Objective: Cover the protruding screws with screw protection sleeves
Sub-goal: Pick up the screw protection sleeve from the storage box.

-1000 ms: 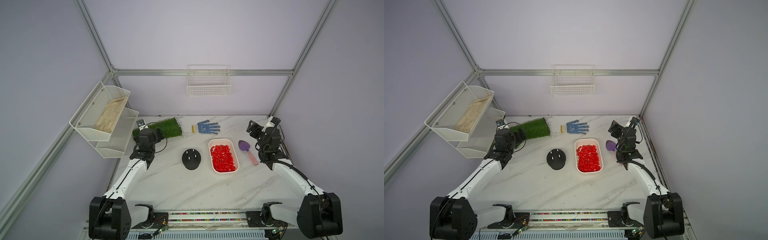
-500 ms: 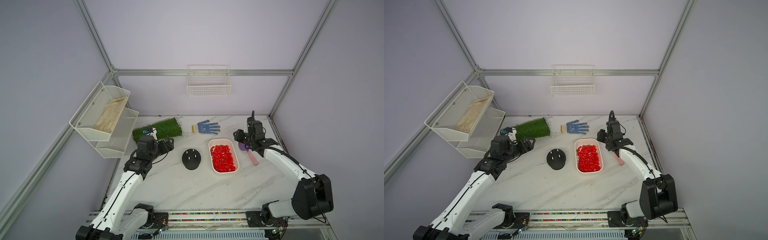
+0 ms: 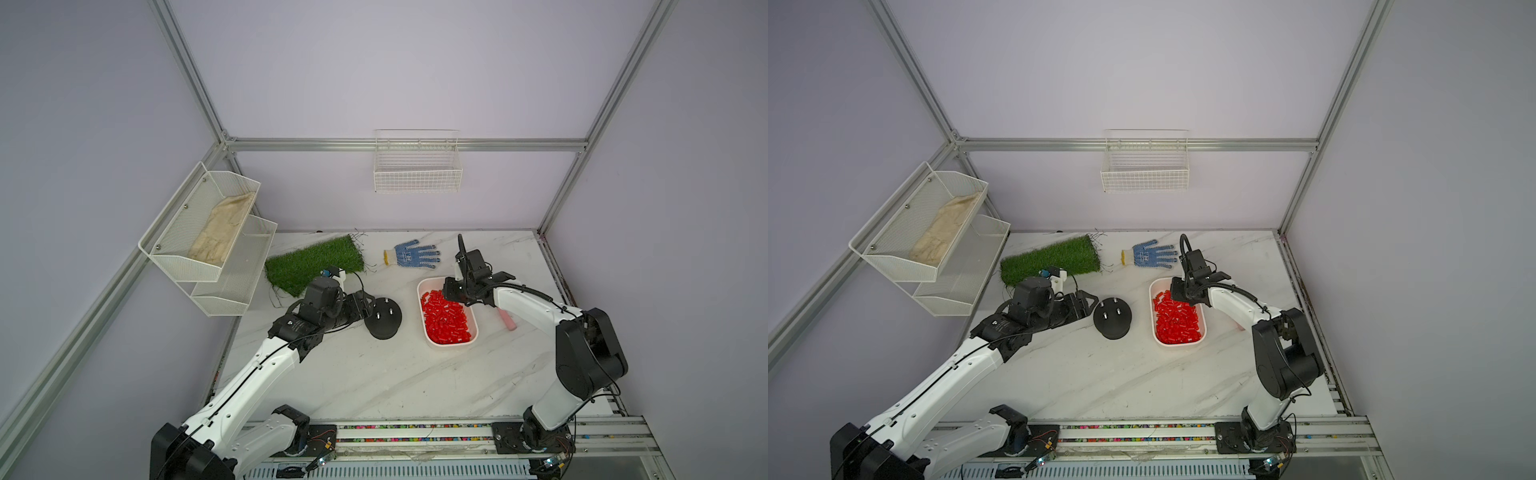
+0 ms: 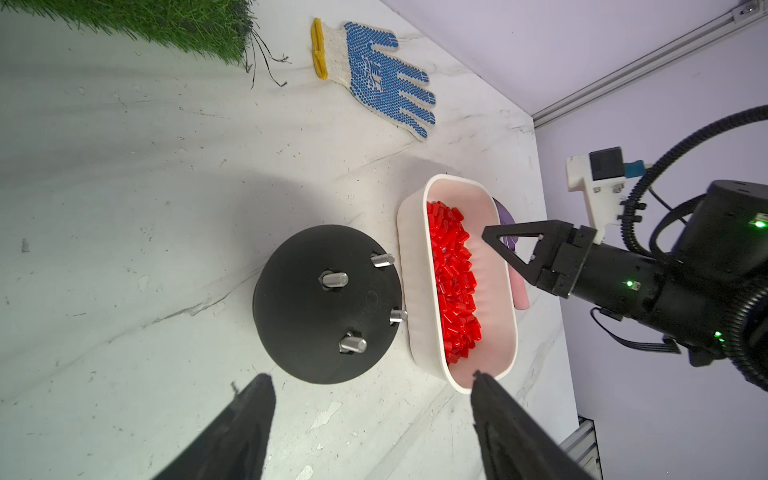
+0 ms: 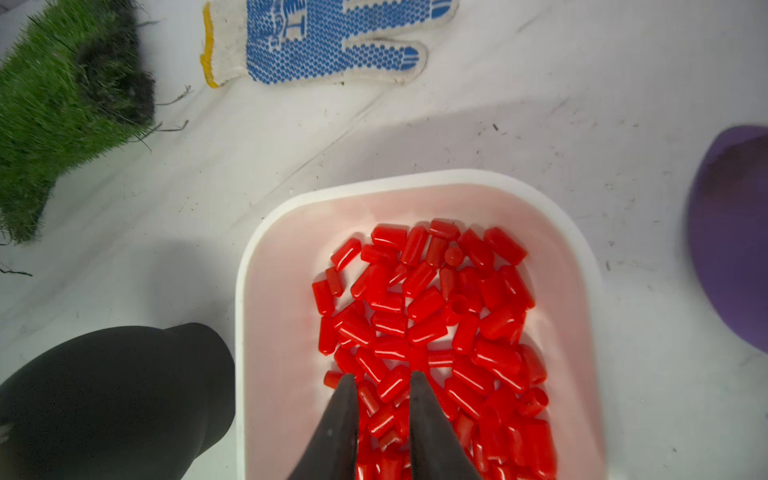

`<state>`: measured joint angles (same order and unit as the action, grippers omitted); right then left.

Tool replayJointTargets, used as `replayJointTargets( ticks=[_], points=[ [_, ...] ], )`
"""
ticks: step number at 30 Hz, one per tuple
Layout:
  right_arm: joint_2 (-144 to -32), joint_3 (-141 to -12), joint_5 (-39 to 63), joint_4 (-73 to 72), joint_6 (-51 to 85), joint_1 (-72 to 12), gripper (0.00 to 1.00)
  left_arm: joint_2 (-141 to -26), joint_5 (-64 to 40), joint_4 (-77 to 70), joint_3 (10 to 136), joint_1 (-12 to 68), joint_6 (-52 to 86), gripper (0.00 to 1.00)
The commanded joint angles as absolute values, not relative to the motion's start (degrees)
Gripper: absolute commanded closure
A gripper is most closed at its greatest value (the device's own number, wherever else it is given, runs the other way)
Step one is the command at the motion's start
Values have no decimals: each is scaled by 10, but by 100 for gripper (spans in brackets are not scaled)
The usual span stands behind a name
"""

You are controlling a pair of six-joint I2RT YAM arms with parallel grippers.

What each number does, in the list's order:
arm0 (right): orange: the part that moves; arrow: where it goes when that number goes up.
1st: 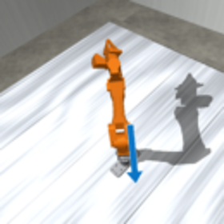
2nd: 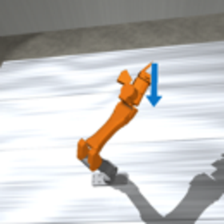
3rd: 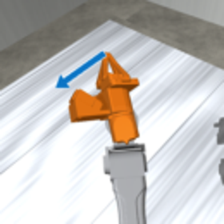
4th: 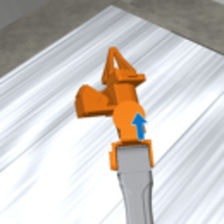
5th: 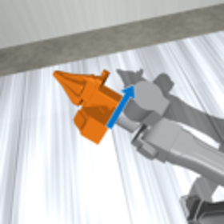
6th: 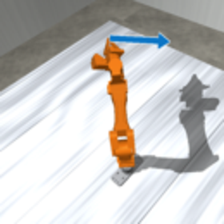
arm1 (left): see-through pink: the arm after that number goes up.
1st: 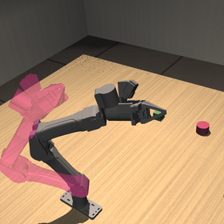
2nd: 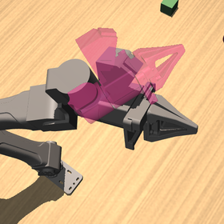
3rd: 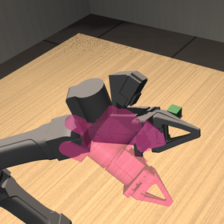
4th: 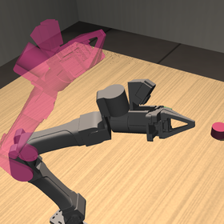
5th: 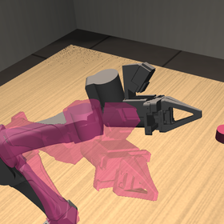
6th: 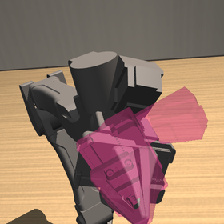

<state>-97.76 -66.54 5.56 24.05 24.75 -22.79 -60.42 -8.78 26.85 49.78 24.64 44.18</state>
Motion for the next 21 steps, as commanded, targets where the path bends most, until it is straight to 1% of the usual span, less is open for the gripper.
replayJointTargets(
  ticks=[1, 4, 13, 21],
  points=[
    [-995, -676, 81, 225, 239, -239, 74, -600, -86, 254, 503, 252, 455, 24],
    [-1005, -681, 86, 221, 237, -243, 74, -600, -92, 248, 498, 253, 460, 24],
    [-1040, -701, 84, 230, 219, -255, 66, -606, -99, 246, 497, 255, 468, 24],
    [-1073, -718, 86, 233, 208, -260, 66, -603, -99, 245, 494, 255, 470, 23]
  ],
)
